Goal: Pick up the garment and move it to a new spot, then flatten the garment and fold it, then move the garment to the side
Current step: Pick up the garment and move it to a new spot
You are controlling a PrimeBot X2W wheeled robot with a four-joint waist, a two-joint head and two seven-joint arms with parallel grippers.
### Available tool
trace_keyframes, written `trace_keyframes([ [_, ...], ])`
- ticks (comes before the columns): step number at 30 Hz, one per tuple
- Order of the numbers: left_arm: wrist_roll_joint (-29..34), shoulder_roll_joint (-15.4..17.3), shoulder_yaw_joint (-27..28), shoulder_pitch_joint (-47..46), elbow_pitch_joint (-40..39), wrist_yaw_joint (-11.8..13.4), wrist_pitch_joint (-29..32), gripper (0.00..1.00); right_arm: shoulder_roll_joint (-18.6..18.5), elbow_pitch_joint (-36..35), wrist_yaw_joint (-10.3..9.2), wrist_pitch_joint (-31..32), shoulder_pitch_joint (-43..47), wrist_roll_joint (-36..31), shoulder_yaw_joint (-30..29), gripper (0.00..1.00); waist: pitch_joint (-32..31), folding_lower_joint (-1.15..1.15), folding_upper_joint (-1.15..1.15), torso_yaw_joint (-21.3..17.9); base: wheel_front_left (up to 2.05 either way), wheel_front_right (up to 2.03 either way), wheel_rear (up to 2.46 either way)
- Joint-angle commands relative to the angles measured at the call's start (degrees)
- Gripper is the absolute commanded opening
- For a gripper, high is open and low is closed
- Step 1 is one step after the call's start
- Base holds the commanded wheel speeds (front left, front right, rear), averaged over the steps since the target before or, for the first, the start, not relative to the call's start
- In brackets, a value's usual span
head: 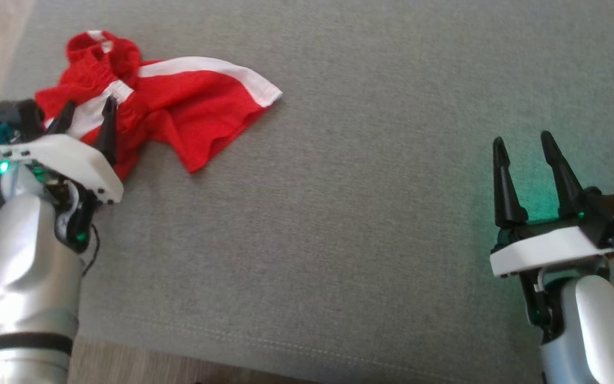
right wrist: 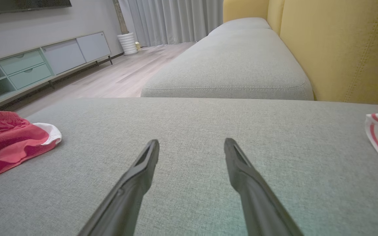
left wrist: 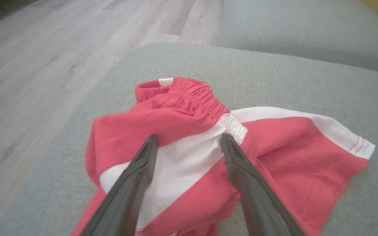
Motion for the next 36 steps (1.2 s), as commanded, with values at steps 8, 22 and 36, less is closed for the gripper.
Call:
trace_keyframes([
  [8,1.36,6.05,-1.33,-8.22,9.15,-0.37,1.75,1.0,-0.06,-3.32,0.2,0.38,-1.75,-0.14,3.08,1.0,2.75,0.0,0.0,-3.94,0.0,0.0,0.0],
  [22,-8.29,4.6,-4.9,-8.18,10.11,-0.57,-2.83,0.0,-0.06,0.4,0.2,-2.19,-0.99,2.16,3.45,1.0,-2.7,0.0,0.0,-6.75,0.0,0.0,0.0],
  [36,-19.48,-0.31,-8.29,-4.57,-10.29,0.51,-3.76,0.0,-0.06,4.67,0.2,-4.93,-0.36,4.97,3.34,1.0,-10.22,0.0,0.0,-10.21,0.0,0.0,0.0],
])
